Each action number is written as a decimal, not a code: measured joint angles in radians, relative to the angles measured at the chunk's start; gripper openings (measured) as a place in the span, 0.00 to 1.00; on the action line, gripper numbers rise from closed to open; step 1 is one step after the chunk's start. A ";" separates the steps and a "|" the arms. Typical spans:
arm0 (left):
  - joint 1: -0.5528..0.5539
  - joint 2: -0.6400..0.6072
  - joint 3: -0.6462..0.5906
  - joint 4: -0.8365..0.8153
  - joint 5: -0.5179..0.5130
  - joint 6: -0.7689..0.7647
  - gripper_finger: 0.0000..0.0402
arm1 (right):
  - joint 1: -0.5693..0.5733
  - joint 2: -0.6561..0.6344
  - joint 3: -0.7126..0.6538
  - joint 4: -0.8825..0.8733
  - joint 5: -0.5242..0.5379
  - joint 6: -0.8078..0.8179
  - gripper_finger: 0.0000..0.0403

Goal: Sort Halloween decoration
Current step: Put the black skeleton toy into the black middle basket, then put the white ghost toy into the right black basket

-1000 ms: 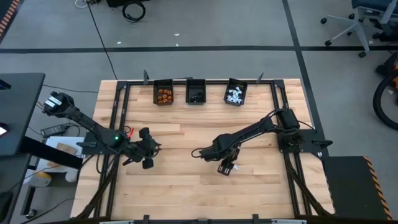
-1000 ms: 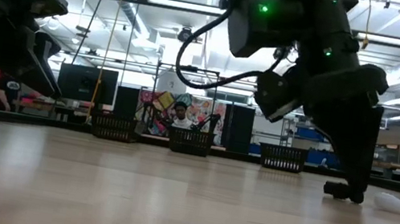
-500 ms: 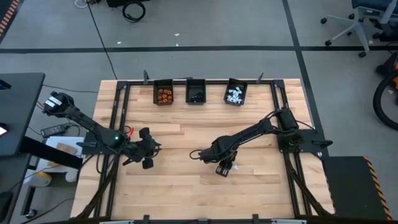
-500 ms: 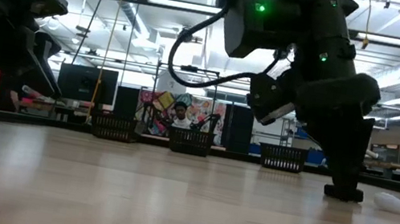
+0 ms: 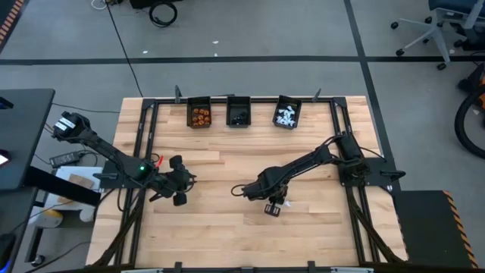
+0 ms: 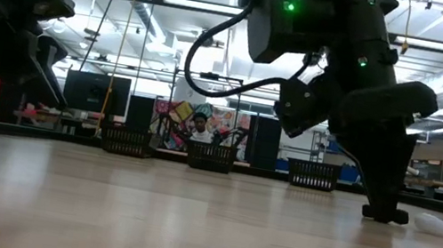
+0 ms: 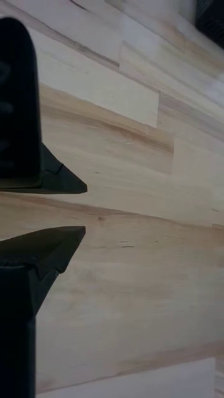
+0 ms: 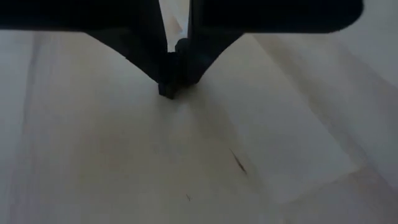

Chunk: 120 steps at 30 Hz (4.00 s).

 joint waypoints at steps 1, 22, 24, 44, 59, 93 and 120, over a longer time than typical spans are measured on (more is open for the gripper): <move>0.000 0.000 0.000 -0.001 0.000 0.000 0.18 | -0.001 -0.002 0.004 -0.009 0.012 -0.009 0.11; -0.001 0.000 0.000 -0.004 0.000 -0.002 0.18 | -0.217 -0.021 0.119 0.234 0.272 -0.389 0.12; 0.000 0.000 0.000 -0.005 0.000 -0.001 0.18 | -0.262 -0.021 0.119 0.297 0.254 -0.430 0.12; 0.000 0.000 0.000 0.011 -0.003 0.049 0.18 | -0.589 -0.021 0.119 0.742 0.226 -0.538 0.12; 0.000 0.000 0.000 0.011 -0.037 0.050 0.18 | -0.671 -0.014 0.120 0.735 0.214 -0.567 0.28; 0.002 0.000 0.000 0.359 -0.115 0.550 0.18 | -0.070 -0.354 -0.243 0.330 0.179 -0.482 0.34; 0.059 0.000 0.000 0.377 -0.114 0.569 0.18 | 0.332 -0.319 -0.285 0.211 0.517 0.278 0.59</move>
